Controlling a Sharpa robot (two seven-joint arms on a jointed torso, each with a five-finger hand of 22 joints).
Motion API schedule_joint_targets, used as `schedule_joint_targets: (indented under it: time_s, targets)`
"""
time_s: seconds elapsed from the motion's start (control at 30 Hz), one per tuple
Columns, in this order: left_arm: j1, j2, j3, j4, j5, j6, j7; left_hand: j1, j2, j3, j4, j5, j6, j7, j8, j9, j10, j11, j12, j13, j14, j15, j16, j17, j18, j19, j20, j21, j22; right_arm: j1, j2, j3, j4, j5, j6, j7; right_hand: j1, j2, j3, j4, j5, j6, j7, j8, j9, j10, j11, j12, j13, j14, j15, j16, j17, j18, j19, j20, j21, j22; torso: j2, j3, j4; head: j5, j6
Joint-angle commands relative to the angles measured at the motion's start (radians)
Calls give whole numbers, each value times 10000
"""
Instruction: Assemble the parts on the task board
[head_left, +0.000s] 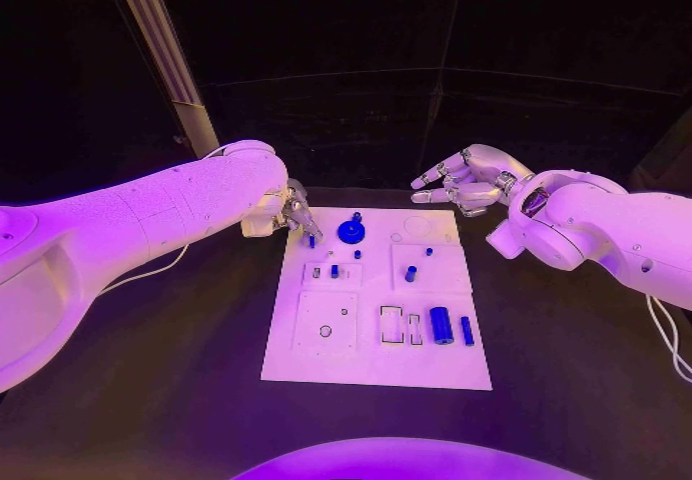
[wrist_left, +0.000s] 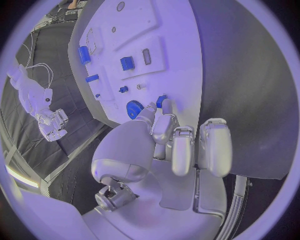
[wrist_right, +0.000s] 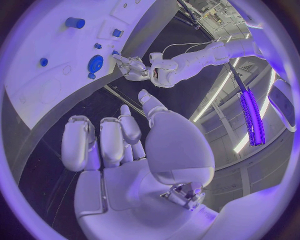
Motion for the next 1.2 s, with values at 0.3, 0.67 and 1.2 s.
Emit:
schedule_joint_targets:
  time_s: [0.3, 0.67, 1.2]
  targets:
    - [7, 9, 3, -8, -46, 72, 106, 714, 371, 246, -517, 330, -145, -36, 55, -63, 7, -117, -91, -42, 871, -115, 28, 1993, -60, 33, -66, -55, 1005, 19, 14, 7, 11, 36, 58, 89, -61, 18, -25, -42, 56, 75, 16, -45, -6, 25, 10, -12, -4, 163, -61, -44, 30, 127, -13, -44, -46, 20, 2, 1, 0, 4, -28]
    - [3, -202, 3, 341, 185, -454, 233, 881, 699, 2992, -2216, -108, -277, 127, 348, 201, -13, -8, -328, -232, 870, -42, 25, 1989, -68, 54, -24, -52, 1071, 19, 10, 7, 8, 36, 58, 89, -61, 18, -25, -42, 56, 75, 16, -45, -6, 25, 10, -12, -4, 163, -61, -44, 30, 127, -13, -44, -46, 20, -2, 3, 13, -9, -32]
    - [6, -1592, 2, 2584, 325, -2394, 128, -642, 24, 5550, -2685, 265, -318, 75, 923, 939, 113, -35, -283, -277, 875, -105, 39, 2003, -83, 108, -54, -25, 1171, 19, -31, 6, -34, 56, 55, 98, -72, 26, -26, -44, 58, 77, 15, -44, -6, 26, 10, -13, -9, 166, -61, -49, 30, 125, -6, -45, -45, 24, -20, 11, 52, 54, -5]
